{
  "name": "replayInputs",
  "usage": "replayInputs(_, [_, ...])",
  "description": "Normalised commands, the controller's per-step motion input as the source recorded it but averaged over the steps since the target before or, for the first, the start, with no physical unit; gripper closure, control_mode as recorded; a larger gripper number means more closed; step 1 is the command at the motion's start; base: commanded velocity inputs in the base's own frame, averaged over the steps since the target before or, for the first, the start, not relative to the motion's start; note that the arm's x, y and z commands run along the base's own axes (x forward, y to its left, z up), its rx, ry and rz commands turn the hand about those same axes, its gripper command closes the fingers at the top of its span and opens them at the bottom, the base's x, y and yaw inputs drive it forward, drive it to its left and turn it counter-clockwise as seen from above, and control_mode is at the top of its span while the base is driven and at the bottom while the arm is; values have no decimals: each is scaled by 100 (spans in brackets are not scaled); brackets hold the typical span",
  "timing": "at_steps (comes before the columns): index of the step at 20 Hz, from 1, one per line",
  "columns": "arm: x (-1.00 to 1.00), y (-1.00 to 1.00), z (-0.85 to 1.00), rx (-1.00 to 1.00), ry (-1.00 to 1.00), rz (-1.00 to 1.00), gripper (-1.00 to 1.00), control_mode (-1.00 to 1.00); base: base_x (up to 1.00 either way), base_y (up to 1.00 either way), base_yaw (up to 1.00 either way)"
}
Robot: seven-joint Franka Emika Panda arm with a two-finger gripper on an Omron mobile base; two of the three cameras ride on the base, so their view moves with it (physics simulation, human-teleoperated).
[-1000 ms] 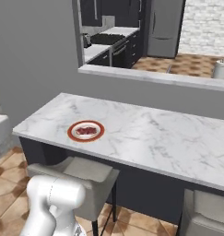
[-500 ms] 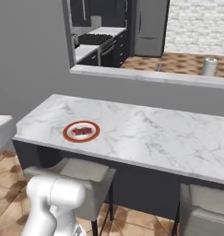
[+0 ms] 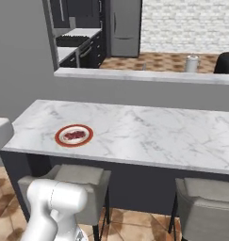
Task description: Retrieve the shaker from the cabinet and place it next the steak on a plate on the dining table.
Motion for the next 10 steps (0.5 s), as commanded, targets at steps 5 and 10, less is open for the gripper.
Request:
replayInputs(5, [44, -2, 0, 0, 4, 0, 100, -100, 24, 0, -1])
replayInputs(10, [75, -39, -12, 0, 6, 10, 100, -100, 0, 0, 0])
